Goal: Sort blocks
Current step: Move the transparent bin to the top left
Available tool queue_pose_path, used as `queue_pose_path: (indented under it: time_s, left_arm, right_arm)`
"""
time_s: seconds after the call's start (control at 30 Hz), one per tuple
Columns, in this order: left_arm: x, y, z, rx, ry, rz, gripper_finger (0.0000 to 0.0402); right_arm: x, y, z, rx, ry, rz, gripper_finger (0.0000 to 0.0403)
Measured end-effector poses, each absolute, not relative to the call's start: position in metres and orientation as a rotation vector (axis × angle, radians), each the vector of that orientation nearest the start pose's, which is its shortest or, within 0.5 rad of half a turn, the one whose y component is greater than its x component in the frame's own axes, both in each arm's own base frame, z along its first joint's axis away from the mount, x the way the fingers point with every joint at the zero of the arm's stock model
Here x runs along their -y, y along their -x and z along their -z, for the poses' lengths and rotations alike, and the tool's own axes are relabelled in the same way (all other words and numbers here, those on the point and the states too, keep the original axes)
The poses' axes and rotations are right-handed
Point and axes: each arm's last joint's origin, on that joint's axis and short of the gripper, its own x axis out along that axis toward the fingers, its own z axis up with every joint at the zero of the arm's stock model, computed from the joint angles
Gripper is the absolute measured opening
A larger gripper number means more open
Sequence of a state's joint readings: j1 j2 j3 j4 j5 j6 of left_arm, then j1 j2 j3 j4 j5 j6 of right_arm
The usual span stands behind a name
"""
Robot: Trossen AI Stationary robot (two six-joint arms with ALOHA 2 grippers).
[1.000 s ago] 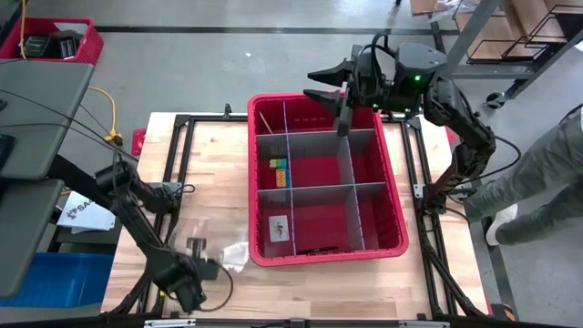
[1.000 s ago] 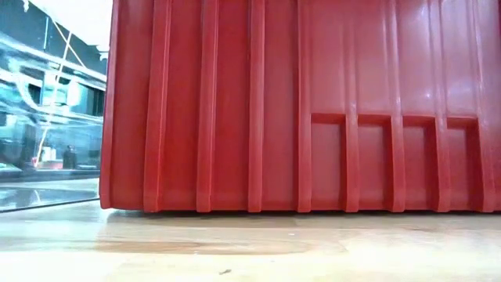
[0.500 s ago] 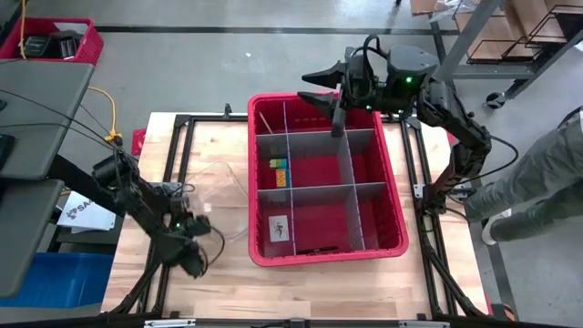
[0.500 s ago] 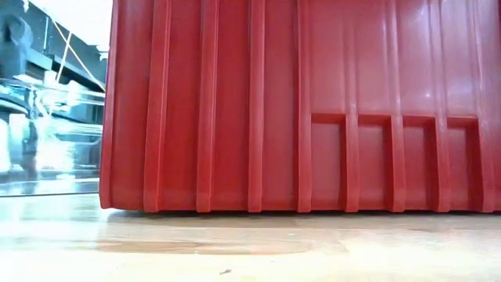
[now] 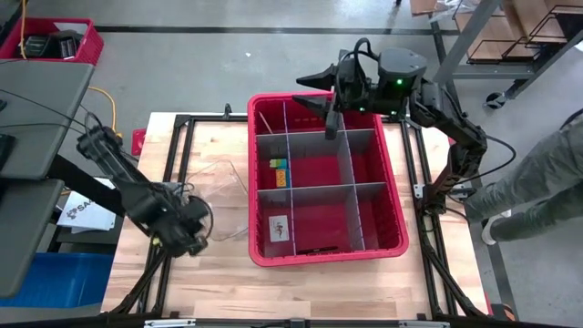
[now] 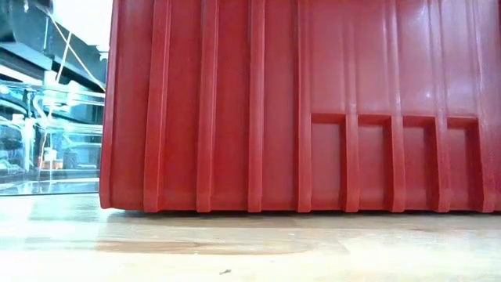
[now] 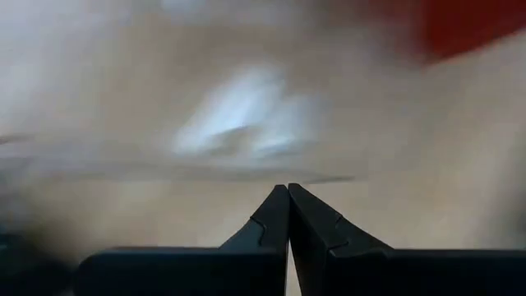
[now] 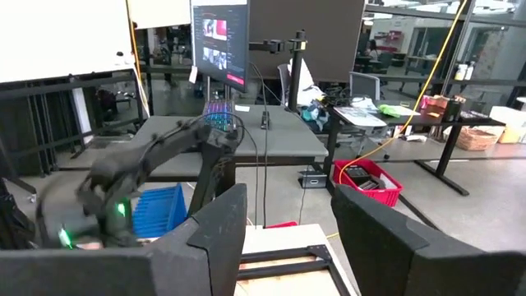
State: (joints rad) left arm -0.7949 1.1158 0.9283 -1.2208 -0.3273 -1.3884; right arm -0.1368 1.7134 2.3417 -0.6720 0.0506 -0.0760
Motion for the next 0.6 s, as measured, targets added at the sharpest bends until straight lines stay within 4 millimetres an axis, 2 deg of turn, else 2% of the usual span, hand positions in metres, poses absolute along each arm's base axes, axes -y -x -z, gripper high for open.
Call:
queue_pose_path:
  time_s: [0.1, 0.17, 0.4, 0.5, 0.6]
  left_arm:
    - [0.132, -0.141, -0.278, -0.984, 0.616, -0.219, 0.0]
    - [0.137, -0.152, -0.275, -0.94, 0.631, -0.209, 0.0]
    - [0.159, -0.199, -0.238, -0.931, 0.614, -0.273, 0.0]
    - [0.161, -0.21, -0.217, -0.969, 0.636, -0.382, 0.0]
    - [0.162, -0.212, -0.205, -1.005, 0.626, -0.457, 0.0]
  right_arm:
    - [0.045, -0.314, -0.553, -0.052, 0.09, 0.185, 0.0177]
    - [0.045, -0.314, -0.553, -0.053, 0.094, 0.188, 0.0177]
    - [0.047, -0.313, -0.553, -0.058, 0.111, 0.193, 0.0177]
    - [0.047, -0.313, -0.553, -0.057, 0.111, 0.192, 0.0177]
    - [0.047, -0.313, -0.553, -0.057, 0.111, 0.192, 0.0177]
